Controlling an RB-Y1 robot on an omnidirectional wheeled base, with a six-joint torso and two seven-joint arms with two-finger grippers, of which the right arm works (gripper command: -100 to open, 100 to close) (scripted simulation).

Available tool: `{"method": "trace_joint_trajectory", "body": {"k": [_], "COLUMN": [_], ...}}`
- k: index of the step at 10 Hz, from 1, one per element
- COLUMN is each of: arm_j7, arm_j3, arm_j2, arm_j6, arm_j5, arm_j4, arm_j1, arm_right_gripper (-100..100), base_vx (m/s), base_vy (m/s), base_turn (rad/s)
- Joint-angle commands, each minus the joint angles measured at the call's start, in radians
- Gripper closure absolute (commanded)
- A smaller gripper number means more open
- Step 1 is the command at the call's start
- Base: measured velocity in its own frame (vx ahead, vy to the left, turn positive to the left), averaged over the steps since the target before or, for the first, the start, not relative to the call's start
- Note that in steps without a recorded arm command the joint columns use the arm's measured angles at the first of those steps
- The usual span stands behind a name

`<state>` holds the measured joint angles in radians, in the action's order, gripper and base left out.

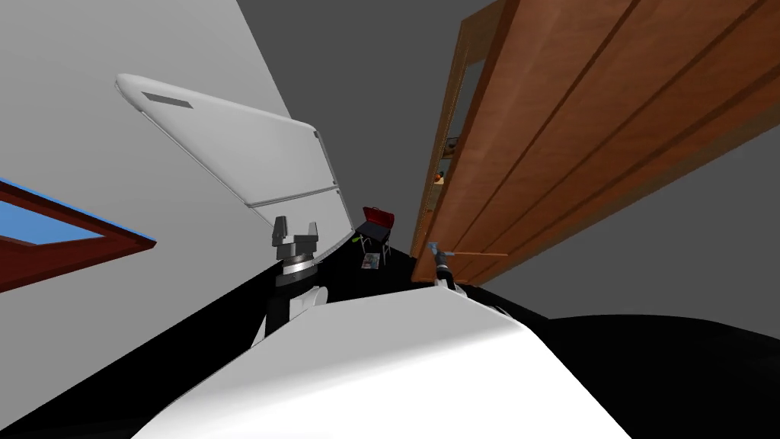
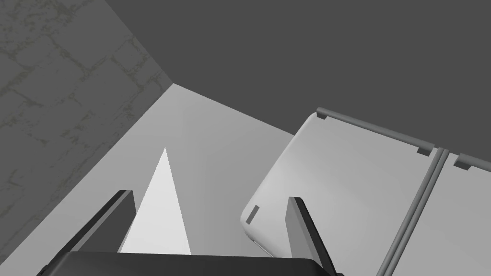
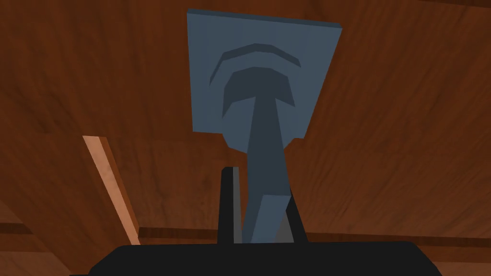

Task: Pull the door open

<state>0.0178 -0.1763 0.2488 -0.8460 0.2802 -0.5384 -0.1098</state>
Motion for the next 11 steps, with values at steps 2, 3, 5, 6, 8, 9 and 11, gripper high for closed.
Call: {"method": "trace_joint_trajectory", "body": {"k": [2,3,5,6,8,9,11], "arm_j7": [-0.045,-0.057,-0.081,-0.074,-0.104,-0.114,-0.142], "arm_j3": [0.005,0.005,0.007,0.008,0.031,0.04,0.064], "arm_j2": [0.02,0.023,0.027,0.022,0.034,0.038,0.049], "arm_j6": [-0.016,-0.017,-0.017,-0.011,-0.02,-0.022,-0.03], "arm_j5": [0.004,0.005,0.008,0.007,-0.007,-0.013,-0.028], "arm_j4": [0.01,0.008,0.004,0.001,-0.005,-0.007,-0.01], "arm_j1": [-0.001,0.004,0.012,0.016,0.023,0.026,0.035], "arm_right_gripper": [100,100,100,100,100,100,100], "base_vx": [0.157,0.167,0.189,0.099,-0.189,-0.241,-0.245], "base_vy": [-0.044,-0.066,-0.057,-0.028,-0.036,-0.024,-0.011], "base_turn": [0.12,0.086,0.062,0.012,0.137,0.097,0.103]}}
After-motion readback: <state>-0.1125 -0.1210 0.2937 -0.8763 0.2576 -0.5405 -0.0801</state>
